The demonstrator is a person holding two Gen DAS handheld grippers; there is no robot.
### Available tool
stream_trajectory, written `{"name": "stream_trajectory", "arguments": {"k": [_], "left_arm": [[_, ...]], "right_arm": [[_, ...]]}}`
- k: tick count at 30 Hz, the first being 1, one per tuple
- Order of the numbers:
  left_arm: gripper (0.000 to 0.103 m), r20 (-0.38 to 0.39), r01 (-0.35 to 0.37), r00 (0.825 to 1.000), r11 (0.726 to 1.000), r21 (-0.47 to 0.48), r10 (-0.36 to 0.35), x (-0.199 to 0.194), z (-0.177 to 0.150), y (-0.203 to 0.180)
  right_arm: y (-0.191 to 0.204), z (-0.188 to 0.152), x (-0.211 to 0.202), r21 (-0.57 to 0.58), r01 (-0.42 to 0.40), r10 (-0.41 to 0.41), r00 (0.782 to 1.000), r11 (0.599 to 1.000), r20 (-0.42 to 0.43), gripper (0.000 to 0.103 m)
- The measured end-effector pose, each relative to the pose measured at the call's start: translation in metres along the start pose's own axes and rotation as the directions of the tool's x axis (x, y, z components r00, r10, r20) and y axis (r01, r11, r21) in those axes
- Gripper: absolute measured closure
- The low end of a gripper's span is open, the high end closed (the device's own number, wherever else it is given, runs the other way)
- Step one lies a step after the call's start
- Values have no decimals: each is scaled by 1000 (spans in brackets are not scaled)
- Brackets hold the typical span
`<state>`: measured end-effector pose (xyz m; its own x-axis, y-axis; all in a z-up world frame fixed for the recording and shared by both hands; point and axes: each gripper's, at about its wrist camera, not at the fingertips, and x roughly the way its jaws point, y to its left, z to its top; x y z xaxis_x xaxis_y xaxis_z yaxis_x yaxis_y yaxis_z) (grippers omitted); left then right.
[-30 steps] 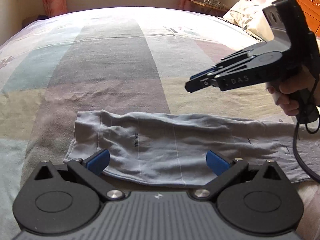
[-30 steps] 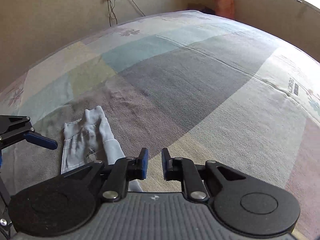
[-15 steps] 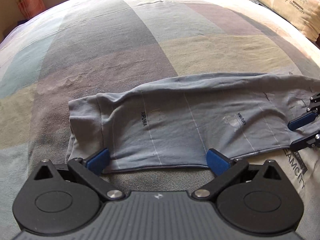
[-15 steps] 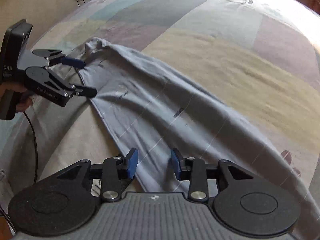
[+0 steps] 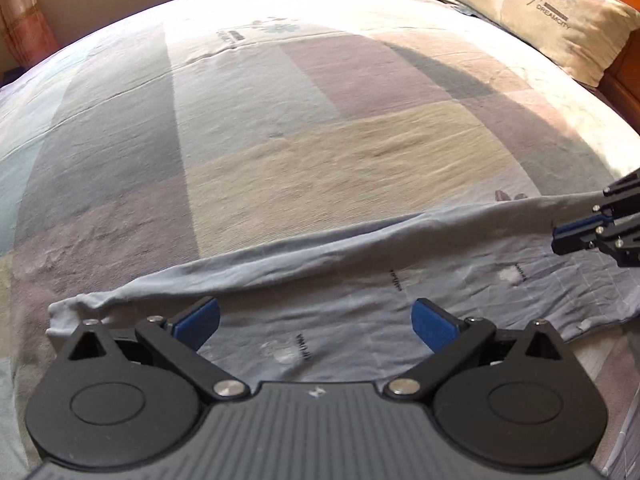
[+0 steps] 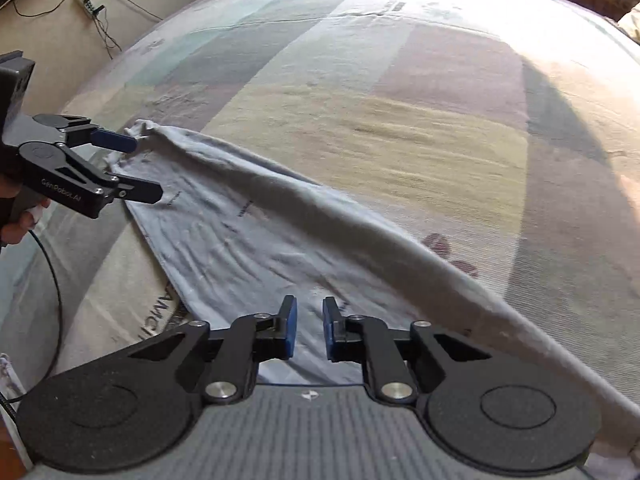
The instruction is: Fold clothes
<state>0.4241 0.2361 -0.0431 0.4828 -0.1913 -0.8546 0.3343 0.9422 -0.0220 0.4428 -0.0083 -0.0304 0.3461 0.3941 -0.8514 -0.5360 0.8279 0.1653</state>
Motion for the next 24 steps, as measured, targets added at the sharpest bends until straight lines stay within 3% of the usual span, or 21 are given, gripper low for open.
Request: {"name": "stream_trajectory", "arguments": {"k": [6, 10, 17, 24], "left_arm": [[1, 33, 140, 989, 986, 94, -143, 31, 31, -82], [1, 56, 160, 984, 979, 124, -168, 46, 53, -119], [1, 91, 200, 976, 980, -1, -199, 68, 83, -151], [1, 95, 234, 968, 972, -10, -232, 75, 73, -174]], "right_arm": [[-99, -9, -27, 103, 189, -193, 981, 977, 32, 92], [-134, -28, -21, 99, 200, -199, 980, 975, -21, 92], [-123, -56, -31, 6, 160, -160, 987, 987, -19, 92], [-108, -71, -31, -57, 168, -169, 986, 984, -15, 90]]}}
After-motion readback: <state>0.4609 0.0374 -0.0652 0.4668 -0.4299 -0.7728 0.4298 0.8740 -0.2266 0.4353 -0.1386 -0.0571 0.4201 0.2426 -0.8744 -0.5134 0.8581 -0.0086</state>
